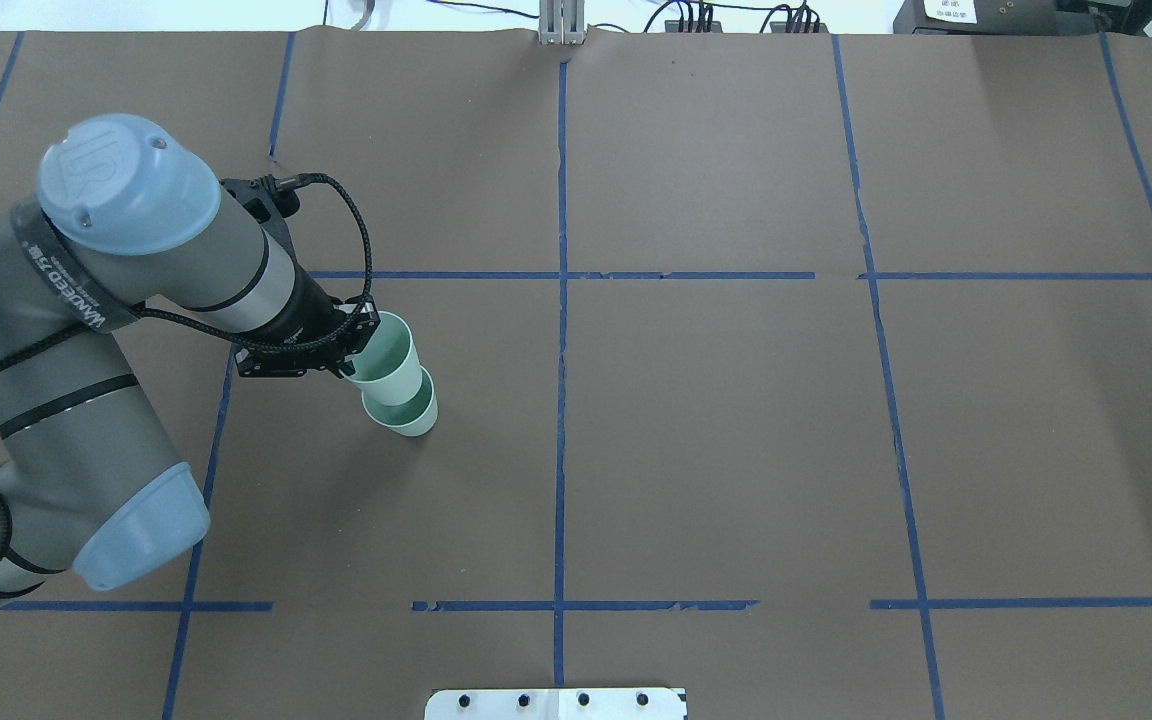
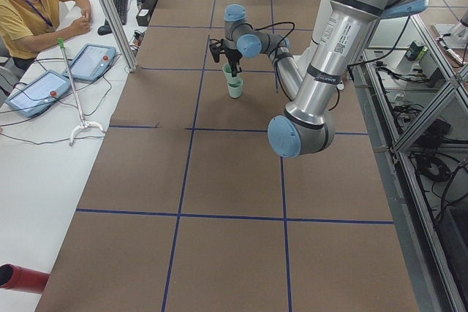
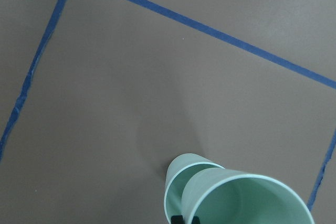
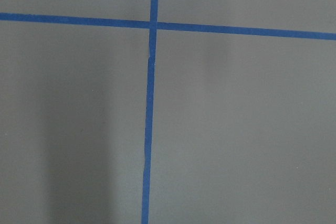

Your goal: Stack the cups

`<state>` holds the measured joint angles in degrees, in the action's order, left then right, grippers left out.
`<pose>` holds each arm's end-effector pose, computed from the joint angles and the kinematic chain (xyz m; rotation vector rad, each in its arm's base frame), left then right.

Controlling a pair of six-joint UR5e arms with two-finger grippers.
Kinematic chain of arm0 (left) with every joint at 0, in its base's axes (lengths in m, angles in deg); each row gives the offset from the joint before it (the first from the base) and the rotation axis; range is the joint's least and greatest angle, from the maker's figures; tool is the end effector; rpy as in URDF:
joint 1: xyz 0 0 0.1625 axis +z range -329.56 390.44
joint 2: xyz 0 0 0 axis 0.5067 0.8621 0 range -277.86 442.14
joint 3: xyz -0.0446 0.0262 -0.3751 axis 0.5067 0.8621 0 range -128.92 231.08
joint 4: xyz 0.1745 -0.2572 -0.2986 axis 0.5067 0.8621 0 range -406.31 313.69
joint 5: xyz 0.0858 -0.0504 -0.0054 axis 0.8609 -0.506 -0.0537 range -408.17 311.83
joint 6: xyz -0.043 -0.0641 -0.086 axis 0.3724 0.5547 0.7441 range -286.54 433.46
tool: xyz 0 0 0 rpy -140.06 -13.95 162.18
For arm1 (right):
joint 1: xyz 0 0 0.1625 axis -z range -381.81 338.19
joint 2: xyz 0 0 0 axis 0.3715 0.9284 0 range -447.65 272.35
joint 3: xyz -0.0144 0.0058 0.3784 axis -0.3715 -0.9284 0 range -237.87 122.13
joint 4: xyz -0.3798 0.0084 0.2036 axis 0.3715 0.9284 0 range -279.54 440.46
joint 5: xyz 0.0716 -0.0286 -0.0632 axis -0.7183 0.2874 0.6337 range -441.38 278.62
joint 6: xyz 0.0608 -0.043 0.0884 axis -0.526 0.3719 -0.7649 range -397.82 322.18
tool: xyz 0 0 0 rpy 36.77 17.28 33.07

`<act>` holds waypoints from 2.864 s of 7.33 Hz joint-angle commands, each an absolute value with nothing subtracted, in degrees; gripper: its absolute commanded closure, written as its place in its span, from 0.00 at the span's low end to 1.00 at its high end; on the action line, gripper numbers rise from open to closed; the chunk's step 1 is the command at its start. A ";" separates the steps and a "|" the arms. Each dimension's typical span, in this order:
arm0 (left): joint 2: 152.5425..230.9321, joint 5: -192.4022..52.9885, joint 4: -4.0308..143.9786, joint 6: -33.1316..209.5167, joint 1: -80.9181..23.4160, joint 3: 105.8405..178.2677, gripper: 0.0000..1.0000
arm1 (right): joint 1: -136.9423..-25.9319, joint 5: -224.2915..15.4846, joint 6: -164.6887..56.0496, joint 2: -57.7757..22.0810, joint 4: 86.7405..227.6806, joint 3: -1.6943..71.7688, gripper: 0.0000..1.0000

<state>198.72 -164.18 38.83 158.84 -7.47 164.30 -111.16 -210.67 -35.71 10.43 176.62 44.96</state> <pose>0.4051 -0.4203 0.1913 -0.1221 0.8781 -0.3650 0.0549 -0.4534 0.5955 -0.0150 -0.6859 -0.0379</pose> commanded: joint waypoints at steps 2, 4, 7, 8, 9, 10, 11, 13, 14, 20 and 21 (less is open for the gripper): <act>198.77 -163.66 38.86 158.98 -7.00 163.06 0.48 | -111.19 -210.67 -35.71 10.43 176.62 44.96 0.00; 198.77 -162.25 39.12 160.82 -7.00 163.32 0.00 | -111.19 -210.67 -35.71 10.43 176.62 44.96 0.00; 196.24 -162.61 39.12 151.41 -8.57 166.47 0.00 | -111.10 -210.67 -35.71 10.43 176.62 44.96 0.00; 192.92 -162.78 39.47 143.94 -11.28 167.09 0.00 | -111.19 -210.67 -35.71 10.43 176.62 44.96 0.00; 190.71 -165.74 39.56 134.03 -16.78 167.10 0.00 | -111.19 -210.67 -35.71 10.43 176.62 44.96 0.00; 186.95 -170.47 39.48 121.84 -22.58 167.10 0.00 | -111.19 -210.67 -35.71 10.43 176.62 44.96 0.00; 182.56 -171.04 39.39 109.53 -28.21 166.93 0.00 | -111.10 -210.67 -35.71 10.43 176.62 44.96 0.00; 173.59 -172.87 39.65 86.76 -38.41 166.23 0.00 | -111.19 -210.67 -35.71 10.43 176.62 44.96 0.00; 169.63 -174.89 39.65 75.77 -44.20 164.22 0.00 | -111.19 -210.67 -35.71 10.43 176.62 44.96 0.00; 160.46 -180.34 39.13 57.99 -59.91 155.76 0.00 | -111.10 -210.67 -35.71 10.43 176.62 44.96 0.00; 160.54 -180.19 39.21 57.99 -59.82 155.50 0.00 | -111.19 -210.67 -35.71 10.43 176.62 44.96 0.00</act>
<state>160.83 -179.60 39.24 58.25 -59.74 155.77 -111.12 -210.67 -35.71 10.43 176.62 44.96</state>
